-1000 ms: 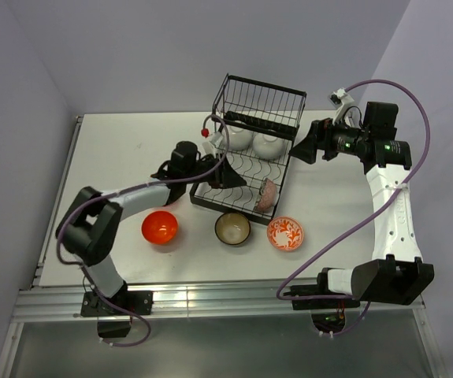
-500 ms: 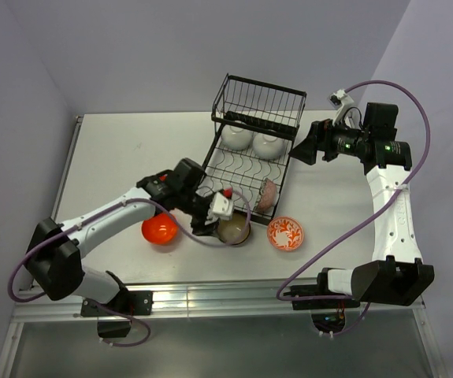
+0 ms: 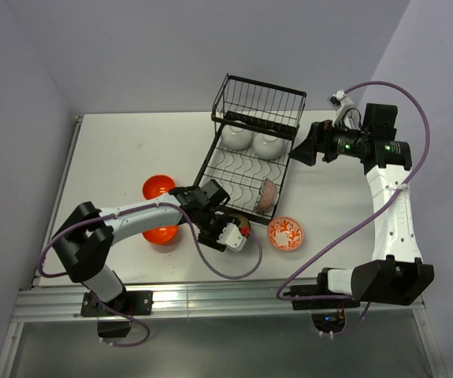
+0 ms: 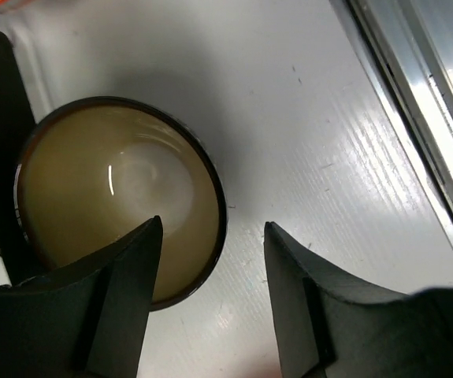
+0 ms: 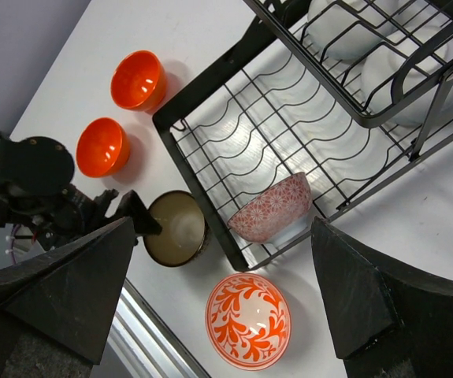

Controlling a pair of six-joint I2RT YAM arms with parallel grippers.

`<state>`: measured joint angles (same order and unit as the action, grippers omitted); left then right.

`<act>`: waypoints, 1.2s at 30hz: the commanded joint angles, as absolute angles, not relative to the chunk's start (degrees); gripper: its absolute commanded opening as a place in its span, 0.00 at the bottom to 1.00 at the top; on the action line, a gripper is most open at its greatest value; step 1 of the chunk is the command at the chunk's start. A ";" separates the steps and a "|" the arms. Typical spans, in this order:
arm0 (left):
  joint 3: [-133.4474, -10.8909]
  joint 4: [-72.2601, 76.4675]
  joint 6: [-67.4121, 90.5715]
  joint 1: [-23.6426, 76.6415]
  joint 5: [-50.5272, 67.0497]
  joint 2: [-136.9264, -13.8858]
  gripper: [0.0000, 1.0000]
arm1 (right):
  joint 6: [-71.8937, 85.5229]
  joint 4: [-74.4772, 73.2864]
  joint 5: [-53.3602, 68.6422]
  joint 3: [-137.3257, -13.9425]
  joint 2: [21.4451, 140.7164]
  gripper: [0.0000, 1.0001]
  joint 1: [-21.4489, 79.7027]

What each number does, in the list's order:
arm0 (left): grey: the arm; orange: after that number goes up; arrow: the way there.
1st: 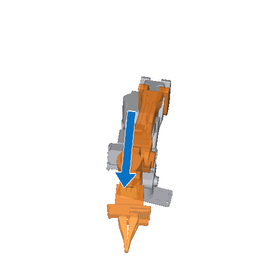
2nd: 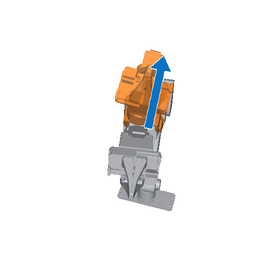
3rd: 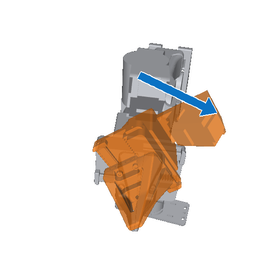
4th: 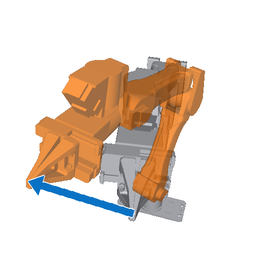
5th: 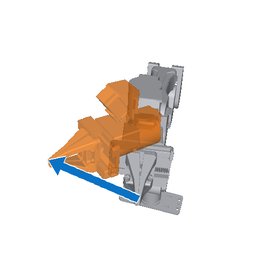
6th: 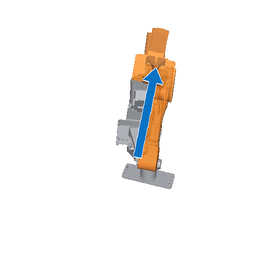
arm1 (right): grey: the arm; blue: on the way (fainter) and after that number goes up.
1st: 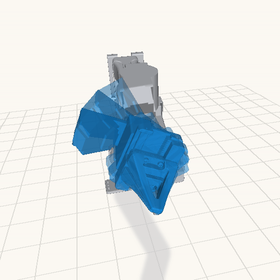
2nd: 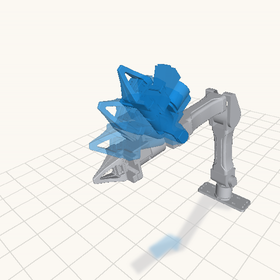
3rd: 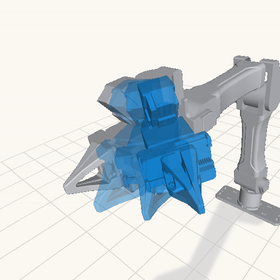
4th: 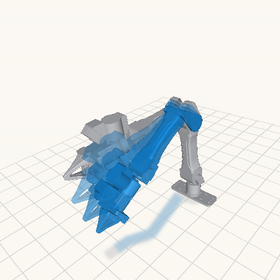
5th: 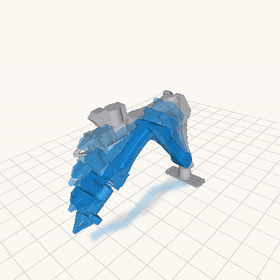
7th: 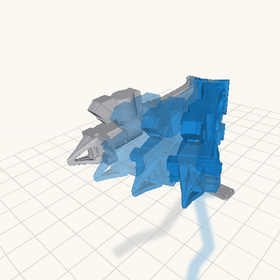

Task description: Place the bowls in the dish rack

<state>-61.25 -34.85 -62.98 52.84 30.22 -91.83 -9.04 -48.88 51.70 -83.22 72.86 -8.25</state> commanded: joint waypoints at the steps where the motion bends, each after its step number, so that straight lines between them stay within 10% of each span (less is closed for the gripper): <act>1: -65.12 -35.77 -66.01 53.17 28.74 -94.55 0.58 | -9.67 -49.22 52.03 -84.72 73.39 1.00 -8.61; 9: -64.69 -38.76 -66.27 53.79 28.47 -96.24 0.25 | -9.58 -49.22 52.12 -85.25 74.44 1.00 -8.61; 22: -66.71 -44.47 -60.12 56.34 28.57 -98.34 0.00 | -9.40 -49.75 51.77 -87.10 75.68 1.00 -8.61; 31: -83.83 -50.18 -39.05 51.61 49.18 -91.94 0.00 | -9.05 -50.36 53.08 -88.06 75.85 1.00 -8.79; 36: -78.01 -21.70 -3.50 39.67 67.40 -86.94 0.00 | -9.05 -50.62 54.40 -88.59 76.29 1.00 -8.79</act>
